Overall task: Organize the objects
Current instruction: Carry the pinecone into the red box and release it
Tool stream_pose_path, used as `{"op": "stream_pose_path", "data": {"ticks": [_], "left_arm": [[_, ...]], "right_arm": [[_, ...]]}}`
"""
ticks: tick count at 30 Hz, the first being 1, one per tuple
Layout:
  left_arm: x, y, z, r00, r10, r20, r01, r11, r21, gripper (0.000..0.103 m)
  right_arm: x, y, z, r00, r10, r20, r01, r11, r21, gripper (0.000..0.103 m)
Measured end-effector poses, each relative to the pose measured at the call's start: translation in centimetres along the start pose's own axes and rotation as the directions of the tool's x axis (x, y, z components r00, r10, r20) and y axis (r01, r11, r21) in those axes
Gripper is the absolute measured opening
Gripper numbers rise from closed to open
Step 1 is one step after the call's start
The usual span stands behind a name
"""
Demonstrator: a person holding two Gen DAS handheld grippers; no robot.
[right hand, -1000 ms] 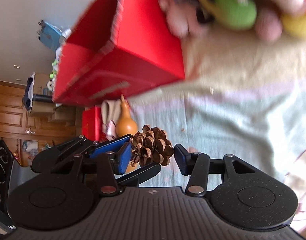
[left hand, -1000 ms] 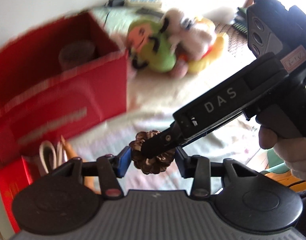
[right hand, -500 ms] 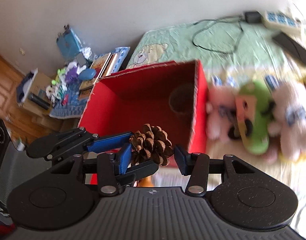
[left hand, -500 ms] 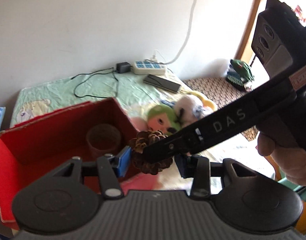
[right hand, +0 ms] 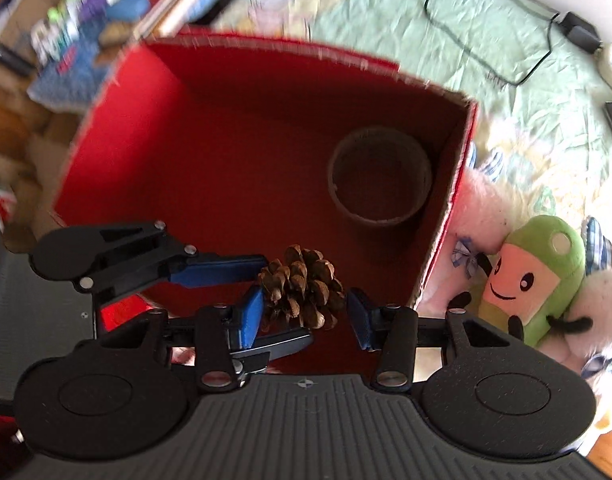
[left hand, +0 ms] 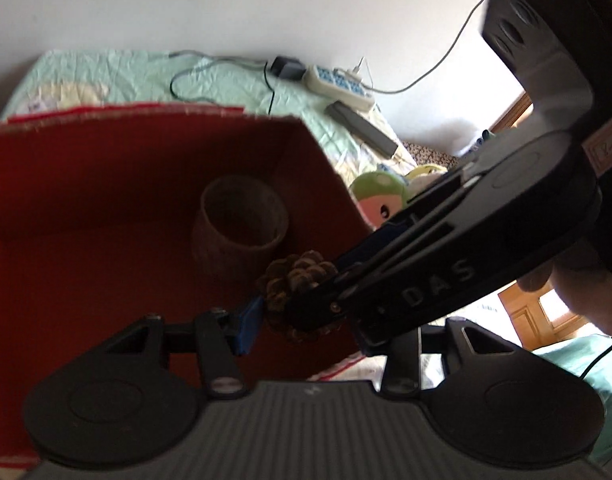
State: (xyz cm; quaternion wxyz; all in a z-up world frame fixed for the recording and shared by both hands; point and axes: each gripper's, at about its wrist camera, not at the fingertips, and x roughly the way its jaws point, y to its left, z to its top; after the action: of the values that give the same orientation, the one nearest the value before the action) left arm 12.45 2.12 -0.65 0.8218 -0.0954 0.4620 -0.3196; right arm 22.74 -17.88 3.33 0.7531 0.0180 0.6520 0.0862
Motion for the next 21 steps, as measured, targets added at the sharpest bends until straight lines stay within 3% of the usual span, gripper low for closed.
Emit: {"op": "stream_pose_path", "data": {"ticks": [1, 2, 4, 5, 13, 21], "left_arm": [[0.4, 0.1, -0.1, 1.000, 0.002, -0.008, -0.002, 1.000, 0.003, 0.042], [0.8, 0.2, 0.0, 1.000, 0.001, -0.015, -0.001, 1.000, 0.007, 0.042], [1.5, 0.3, 0.0, 0.999, -0.008, -0.037, 0.008, 1.000, 0.011, 0.042], [1.8, 0.1, 0.0, 0.999, -0.010, -0.045, 0.011, 1.000, 0.015, 0.042], [3.3, 0.9, 0.2, 0.997, -0.039, -0.067, 0.040, 0.999, 0.023, 0.046], [3.6, 1.0, 0.0, 0.998, -0.031, -0.063, 0.033, 0.999, 0.036, 0.047]], "right_arm": [[0.4, 0.1, 0.4, 1.000, -0.015, -0.025, 0.015, 1.000, -0.006, 0.047], [0.8, 0.1, 0.6, 0.999, -0.037, -0.035, 0.040, 0.996, 0.077, 0.047], [1.7, 0.3, 0.9, 0.995, -0.070, -0.078, 0.076, 0.994, 0.080, 0.047], [2.2, 0.3, 1.0, 0.993, -0.084, -0.079, 0.102, 0.961, 0.256, 0.047], [3.5, 1.4, 1.1, 0.981, -0.159, -0.114, 0.184, 0.946, 0.266, 0.046], [4.3, 2.1, 0.1, 0.982, -0.166, -0.085, 0.182, 0.956, 0.232, 0.046]]}}
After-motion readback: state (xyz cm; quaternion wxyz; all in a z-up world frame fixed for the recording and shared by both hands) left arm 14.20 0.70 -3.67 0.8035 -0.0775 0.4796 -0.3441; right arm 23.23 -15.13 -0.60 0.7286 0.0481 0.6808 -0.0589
